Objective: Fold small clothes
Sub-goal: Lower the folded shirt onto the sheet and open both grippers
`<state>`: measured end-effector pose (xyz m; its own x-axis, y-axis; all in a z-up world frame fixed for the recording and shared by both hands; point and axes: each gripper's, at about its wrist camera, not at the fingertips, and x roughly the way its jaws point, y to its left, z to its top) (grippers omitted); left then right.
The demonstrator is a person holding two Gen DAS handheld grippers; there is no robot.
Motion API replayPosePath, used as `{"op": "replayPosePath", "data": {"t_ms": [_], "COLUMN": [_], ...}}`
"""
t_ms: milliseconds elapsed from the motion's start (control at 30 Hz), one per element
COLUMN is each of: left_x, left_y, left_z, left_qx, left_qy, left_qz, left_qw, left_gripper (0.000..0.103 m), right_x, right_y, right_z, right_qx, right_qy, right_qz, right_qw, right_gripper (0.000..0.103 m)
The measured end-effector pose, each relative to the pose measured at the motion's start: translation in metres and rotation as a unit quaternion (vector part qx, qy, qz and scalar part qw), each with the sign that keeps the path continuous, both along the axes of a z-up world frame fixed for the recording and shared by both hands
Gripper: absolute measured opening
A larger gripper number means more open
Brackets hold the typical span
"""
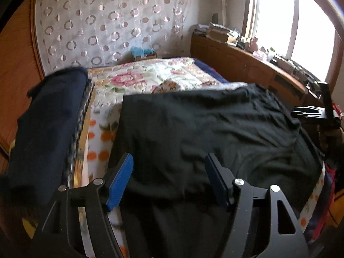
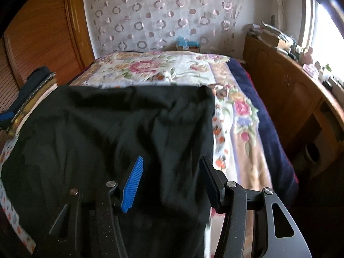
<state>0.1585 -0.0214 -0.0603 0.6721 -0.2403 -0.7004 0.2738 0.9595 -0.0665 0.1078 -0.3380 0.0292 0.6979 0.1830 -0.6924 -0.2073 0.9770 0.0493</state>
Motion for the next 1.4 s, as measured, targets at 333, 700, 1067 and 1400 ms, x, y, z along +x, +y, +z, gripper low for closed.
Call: {"op": "replayPosePath", "data": {"t_ms": [333, 700, 1067, 1400], "left_x": [-0.013, -0.006, 0.019, 0.026], "left_y": [0.024, 0.026, 0.025, 0.024], "left_z": [-0.039, -0.051, -0.048, -0.048], "left_qx": [-0.008, -0.011, -0.052, -0.038], "left_qy": [0.048, 0.065, 0.091, 0.075], "left_qz": [0.029, 0.045, 0.052, 0.067], "left_qw": [0.9984, 0.9968, 0.9932, 0.9941], "left_gripper": [0.070, 0.070, 0.070, 0.057], "right_x": [-0.023, -0.002, -0.010, -0.007], "right_y": [-0.013, -0.015, -0.004, -0.003], "right_z": [-0.015, -0.013, -0.020, -0.019], "right_qx": [0.028, 0.012, -0.005, 0.000], "right_qy": [0.045, 0.018, 0.015, 0.019], "right_qz": [0.007, -0.018, -0.014, -0.009], "right_qw": [0.999, 1.000, 1.000, 1.000], "right_gripper": [0.056, 0.058, 0.063, 0.063]}}
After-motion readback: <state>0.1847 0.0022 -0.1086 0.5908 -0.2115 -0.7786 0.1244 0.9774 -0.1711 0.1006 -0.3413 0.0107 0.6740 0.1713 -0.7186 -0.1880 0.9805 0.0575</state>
